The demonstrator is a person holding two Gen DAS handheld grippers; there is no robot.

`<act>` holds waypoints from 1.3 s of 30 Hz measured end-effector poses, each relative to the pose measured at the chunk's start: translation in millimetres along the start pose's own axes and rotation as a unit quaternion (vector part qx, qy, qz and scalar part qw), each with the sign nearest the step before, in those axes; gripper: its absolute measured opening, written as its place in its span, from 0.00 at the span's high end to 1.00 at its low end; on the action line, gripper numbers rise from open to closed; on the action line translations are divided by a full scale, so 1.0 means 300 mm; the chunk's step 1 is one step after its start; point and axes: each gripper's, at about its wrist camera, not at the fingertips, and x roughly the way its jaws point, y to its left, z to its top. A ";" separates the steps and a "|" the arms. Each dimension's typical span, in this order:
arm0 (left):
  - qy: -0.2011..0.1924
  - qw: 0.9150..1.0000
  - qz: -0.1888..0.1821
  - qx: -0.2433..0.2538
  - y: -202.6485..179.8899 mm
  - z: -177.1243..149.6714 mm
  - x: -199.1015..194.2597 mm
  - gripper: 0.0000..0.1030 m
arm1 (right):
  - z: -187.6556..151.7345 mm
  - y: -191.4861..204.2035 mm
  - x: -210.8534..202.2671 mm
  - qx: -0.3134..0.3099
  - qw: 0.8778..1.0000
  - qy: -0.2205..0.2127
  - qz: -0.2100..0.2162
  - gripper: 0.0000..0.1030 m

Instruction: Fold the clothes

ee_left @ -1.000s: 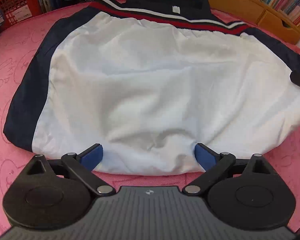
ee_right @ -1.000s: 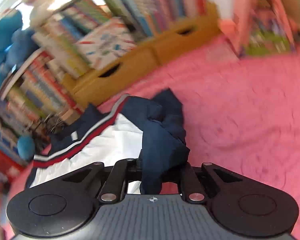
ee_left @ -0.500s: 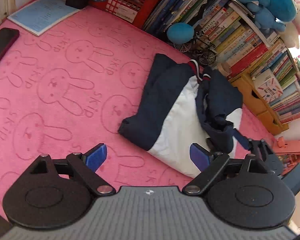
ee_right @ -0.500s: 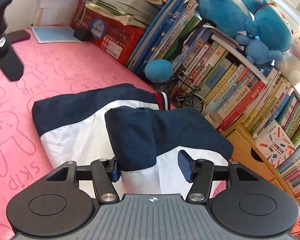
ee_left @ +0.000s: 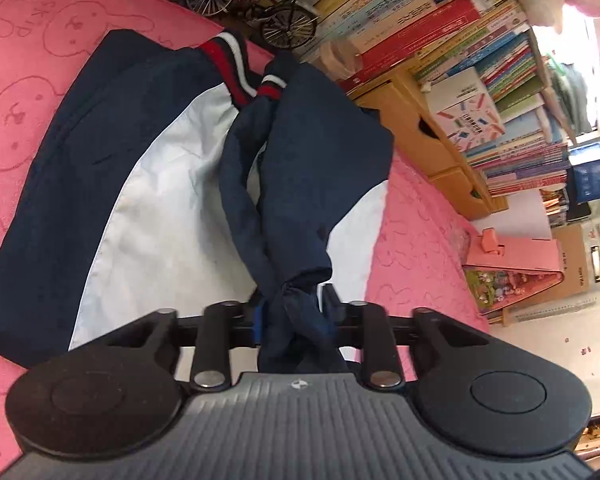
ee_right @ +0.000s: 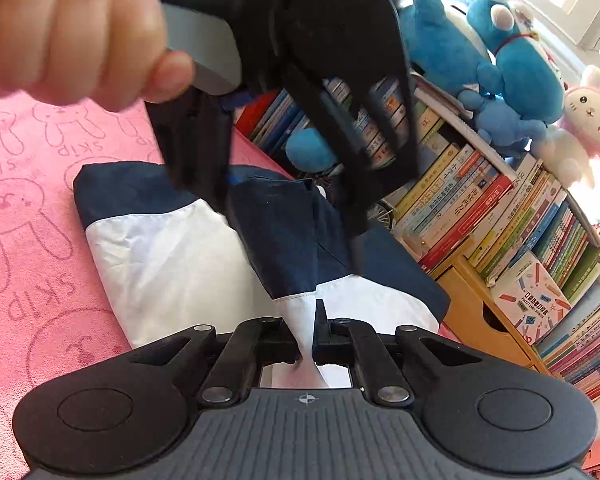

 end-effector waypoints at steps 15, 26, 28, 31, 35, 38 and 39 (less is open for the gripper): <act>-0.109 0.987 0.098 -0.065 0.249 -0.056 -0.292 0.93 | 0.058 0.138 -0.057 -0.050 0.997 -0.059 -0.017 0.47; -0.069 0.990 0.113 0.046 0.255 0.062 -0.291 0.84 | -0.135 0.074 0.011 -0.067 0.995 0.035 -0.070 0.34; -0.073 0.984 0.139 0.088 0.231 0.031 -0.328 0.81 | -0.132 0.074 0.016 -0.067 0.995 0.032 -0.067 0.34; -0.090 0.971 0.188 0.119 0.207 -0.027 -0.395 0.80 | -0.132 0.082 0.024 -0.061 0.995 0.030 -0.068 0.33; -0.111 0.949 0.231 0.186 0.139 -0.104 -0.420 0.75 | -0.130 0.082 0.025 -0.039 0.996 0.033 -0.070 0.32; -0.118 0.934 0.241 0.238 0.090 -0.133 -0.366 0.71 | -0.135 0.039 0.022 0.016 0.997 0.036 -0.061 0.30; -0.119 0.930 0.240 0.252 0.078 -0.140 -0.344 0.70 | -0.141 0.012 0.021 0.050 0.996 0.041 -0.058 0.26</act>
